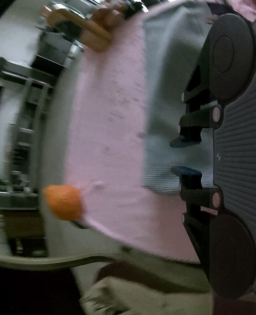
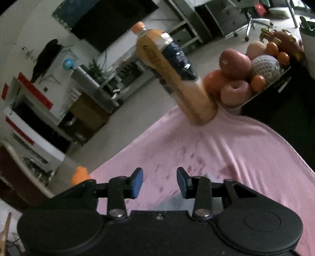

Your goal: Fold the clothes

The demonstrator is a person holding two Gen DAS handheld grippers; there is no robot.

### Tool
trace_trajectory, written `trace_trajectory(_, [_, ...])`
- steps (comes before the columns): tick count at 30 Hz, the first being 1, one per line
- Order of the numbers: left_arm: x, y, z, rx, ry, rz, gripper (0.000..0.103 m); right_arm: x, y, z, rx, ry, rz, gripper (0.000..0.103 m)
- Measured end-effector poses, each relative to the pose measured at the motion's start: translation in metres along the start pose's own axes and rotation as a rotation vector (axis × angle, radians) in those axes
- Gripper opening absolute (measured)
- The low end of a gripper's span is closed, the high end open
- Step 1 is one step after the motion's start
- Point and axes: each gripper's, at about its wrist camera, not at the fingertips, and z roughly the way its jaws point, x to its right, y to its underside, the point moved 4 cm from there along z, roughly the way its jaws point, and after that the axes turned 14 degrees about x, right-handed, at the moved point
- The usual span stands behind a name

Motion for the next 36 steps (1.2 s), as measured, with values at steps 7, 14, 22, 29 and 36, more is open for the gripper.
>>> trace_trajectory(7, [0.0, 0.01, 0.012, -0.045, -0.038, 0.045, 0.024, 0.041, 0.022, 0.058, -0.134, 0.149, -0.077, 0.032])
trace_trajectory(14, [0.001, 0.014, 0.014, -0.037, -0.051, 0.097, 0.028, 0.039, 0.034, 0.081, -0.156, 0.196, -0.137, 0.006])
trace_trajectory(22, [0.0, 0.019, 0.014, -0.026, -0.049, 0.165, 0.028, 0.069, 0.032, 0.082, -0.059, 0.477, -0.305, 0.0])
trace_trajectory(29, [-0.003, 0.002, -0.002, 0.057, 0.079, -0.02, 0.029, 0.056, 0.006, 0.026, -0.004, 0.273, -0.012, 0.017])
trace_trajectory(36, [0.018, -0.016, 0.007, 0.102, 0.262, -0.174, 0.027, 0.008, 0.049, 0.04, -0.222, -0.088, 0.258, 0.017])
